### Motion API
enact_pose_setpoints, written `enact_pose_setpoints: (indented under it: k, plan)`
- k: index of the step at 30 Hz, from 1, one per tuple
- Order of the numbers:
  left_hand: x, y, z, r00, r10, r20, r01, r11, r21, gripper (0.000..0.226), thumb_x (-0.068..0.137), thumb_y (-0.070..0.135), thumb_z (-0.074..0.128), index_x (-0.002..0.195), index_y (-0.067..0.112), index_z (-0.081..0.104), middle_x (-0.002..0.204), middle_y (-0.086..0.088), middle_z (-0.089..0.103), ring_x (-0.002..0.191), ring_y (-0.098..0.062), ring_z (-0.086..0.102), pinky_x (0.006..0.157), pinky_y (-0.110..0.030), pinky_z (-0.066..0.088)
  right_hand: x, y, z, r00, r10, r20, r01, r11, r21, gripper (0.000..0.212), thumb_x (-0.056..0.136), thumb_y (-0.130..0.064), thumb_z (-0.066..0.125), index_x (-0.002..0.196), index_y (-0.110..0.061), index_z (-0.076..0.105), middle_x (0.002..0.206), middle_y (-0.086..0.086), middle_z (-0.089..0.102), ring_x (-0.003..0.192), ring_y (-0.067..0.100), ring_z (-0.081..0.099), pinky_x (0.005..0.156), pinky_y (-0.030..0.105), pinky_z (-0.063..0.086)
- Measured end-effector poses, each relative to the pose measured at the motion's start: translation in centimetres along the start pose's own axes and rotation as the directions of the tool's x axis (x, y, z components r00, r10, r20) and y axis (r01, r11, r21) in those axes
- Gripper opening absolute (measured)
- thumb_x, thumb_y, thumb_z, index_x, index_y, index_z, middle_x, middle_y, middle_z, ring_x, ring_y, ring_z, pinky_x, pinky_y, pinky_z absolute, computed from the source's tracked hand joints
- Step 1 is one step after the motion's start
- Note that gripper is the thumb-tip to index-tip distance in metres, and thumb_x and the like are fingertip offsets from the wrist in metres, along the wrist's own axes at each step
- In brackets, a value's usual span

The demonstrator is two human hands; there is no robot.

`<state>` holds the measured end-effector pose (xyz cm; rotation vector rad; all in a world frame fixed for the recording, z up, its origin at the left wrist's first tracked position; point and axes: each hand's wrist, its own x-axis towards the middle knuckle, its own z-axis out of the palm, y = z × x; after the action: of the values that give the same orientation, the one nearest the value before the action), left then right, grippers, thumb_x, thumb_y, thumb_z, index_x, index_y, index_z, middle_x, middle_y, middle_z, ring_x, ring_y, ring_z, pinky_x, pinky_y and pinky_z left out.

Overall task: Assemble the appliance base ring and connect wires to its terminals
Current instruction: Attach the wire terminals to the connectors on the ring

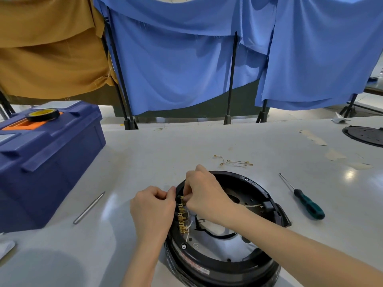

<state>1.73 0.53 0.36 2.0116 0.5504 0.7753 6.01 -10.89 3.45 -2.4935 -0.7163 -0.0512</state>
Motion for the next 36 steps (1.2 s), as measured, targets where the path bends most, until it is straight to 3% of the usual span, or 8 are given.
enact_pose_setpoints:
  k: [5,10,14,18,22,25,28,36]
  plan:
    - [0.3,-0.2,-0.2,1.0,-0.009,0.021,0.009,1.0,0.004,0.037,0.074,0.024,0.077,0.044,0.017,0.058,0.043,0.008,0.056,0.054,-0.006,0.054,0.052,-0.019,0.035,-0.1,0.6,-0.3,1.0,-0.004,-0.01,0.005,0.995,0.099,0.005,0.078,-0.005,0.068,0.078,-0.008,0.072,0.091,0.009,0.065,0.089,0.016,0.05,0.069,0.021,0.035]
    - [0.5,-0.3,-0.4,0.999,0.007,0.038,-0.008,1.0,0.011,0.037,0.075,0.027,0.078,0.044,0.018,0.059,0.045,0.006,0.058,0.056,-0.01,0.056,0.051,-0.022,0.035,-0.6,1.5,-1.9,1.0,-0.002,0.005,0.001,0.98,0.201,0.021,0.078,-0.016,0.078,0.098,-0.008,0.075,0.095,0.004,0.071,0.087,0.012,0.061,0.073,0.021,0.047]
    - [1.0,0.2,-0.5,0.995,0.071,0.067,-0.075,0.995,0.059,0.035,0.077,0.038,0.075,0.049,0.021,0.062,0.052,0.005,0.059,0.06,-0.011,0.056,0.054,-0.025,0.036,-0.5,3.9,-4.1,0.98,0.055,-0.193,-0.007,0.97,0.243,0.011,0.083,-0.015,0.073,0.093,-0.012,0.076,0.086,-0.004,0.071,0.078,0.005,0.062,0.074,0.014,0.045]
    - [1.9,1.3,0.3,0.947,0.169,0.272,-0.178,0.984,0.007,0.012,0.079,0.042,0.073,0.073,0.031,0.072,0.074,0.009,0.066,0.073,-0.003,0.06,0.067,-0.023,0.044,0.3,8.4,-6.3,0.919,0.221,-0.325,-0.132,0.953,0.273,0.011,0.087,-0.007,0.067,0.09,-0.008,0.077,0.083,-0.002,0.071,0.077,0.006,0.059,0.064,0.0,0.037]
    - [2.4,1.4,1.3,0.87,0.157,0.466,-0.137,0.988,-0.078,0.015,0.085,0.032,0.071,0.099,0.033,0.074,0.093,0.021,0.07,0.089,0.006,0.063,0.075,-0.009,0.044,0.4,13.1,-6.7,0.909,0.358,-0.216,-0.29,0.912,0.291,0.018,0.087,0.003,0.061,0.094,-0.006,0.076,0.094,0.008,0.072,0.082,0.012,0.06,0.07,0.015,0.041]
    - [2.6,0.9,1.6,0.87,0.148,0.47,-0.094,0.986,-0.136,0.016,0.086,0.026,0.07,0.098,0.037,0.074,0.092,0.024,0.071,0.091,0.007,0.065,0.08,-0.01,0.046,0.4,15.5,-5.8,0.914,0.388,-0.118,-0.356,0.907,0.223,0.02,0.083,0.0,0.064,0.093,-0.014,0.075,0.096,0.003,0.068,0.085,0.015,0.058,0.06,0.014,0.041]
    - [2.6,0.5,1.8,0.873,0.152,0.463,-0.094,0.985,-0.148,0.017,0.086,0.025,0.07,0.095,0.04,0.074,0.091,0.025,0.071,0.089,0.009,0.065,0.077,-0.008,0.045,1.0,16.5,-4.7,0.933,0.349,-0.088,-0.328,0.925,0.193,0.018,0.081,-0.007,0.07,0.097,-0.014,0.075,0.1,0.002,0.07,0.082,0.016,0.057,0.069,0.019,0.044]
    - [2.6,0.0,2.0,0.875,0.129,0.467,-0.037,0.979,-0.202,0.018,0.085,0.024,0.071,0.094,0.039,0.076,0.092,0.024,0.072,0.092,0.006,0.066,0.082,-0.014,0.047,3.1,17.5,-3.1,0.938,0.317,-0.142,-0.304,0.947,0.107,0.009,0.075,-0.005,0.071,0.072,-0.013,0.073,0.071,-0.007,0.058,0.064,0.009,0.051,0.065,0.021,0.036]
